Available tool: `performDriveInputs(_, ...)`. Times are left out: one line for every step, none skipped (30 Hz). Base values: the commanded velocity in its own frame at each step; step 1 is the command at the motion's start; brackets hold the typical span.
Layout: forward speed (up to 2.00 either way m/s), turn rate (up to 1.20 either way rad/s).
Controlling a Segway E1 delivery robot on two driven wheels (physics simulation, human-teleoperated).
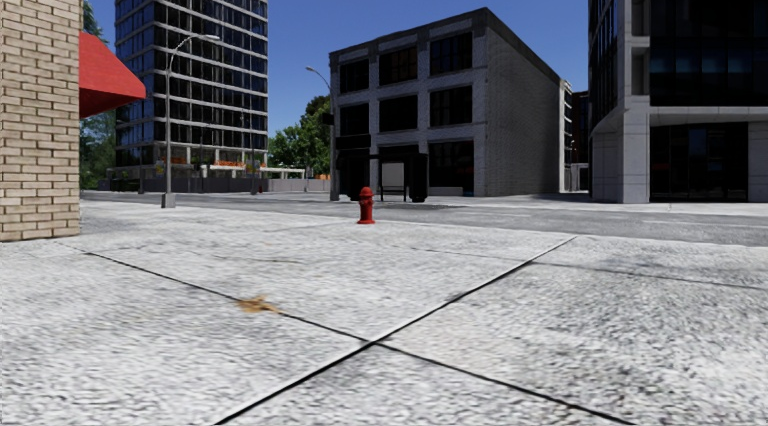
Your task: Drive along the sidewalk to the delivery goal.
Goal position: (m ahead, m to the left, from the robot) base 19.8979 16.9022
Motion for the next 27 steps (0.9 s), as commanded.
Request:
performDriveInputs(2.00,0.00)
performDriveInputs(2.00,0.00)
performDriveInputs(2.00,0.01)
performDriveInputs(2.00,0.01)
performDriveInputs(2.00,0.01)
performDriveInputs(2.00,0.01)
performDriveInputs(2.00,0.04)
performDriveInputs(2.00,0.14)
performDriveInputs(2.00,0.17)
performDriveInputs(2.00,0.18)
performDriveInputs(2.00,0.18)
performDriveInputs(2.00,0.20)
performDriveInputs(2.00,0.22)
performDriveInputs(2.00,0.23)
performDriveInputs(2.00,0.23)
performDriveInputs(2.00,0.23)
performDriveInputs(2.00,0.23)
performDriveInputs(2.00,0.23)
performDriveInputs(2.00,0.23)
performDriveInputs(2.00,0.25)
performDriveInputs(2.00,0.25)
performDriveInputs(2.00,0.26)
performDriveInputs(2.00,0.30)
performDriveInputs(2.00,0.36)
performDriveInputs(2.00,0.37)
performDriveInputs(2.00,0.37)
performDriveInputs(2.00,0.38)
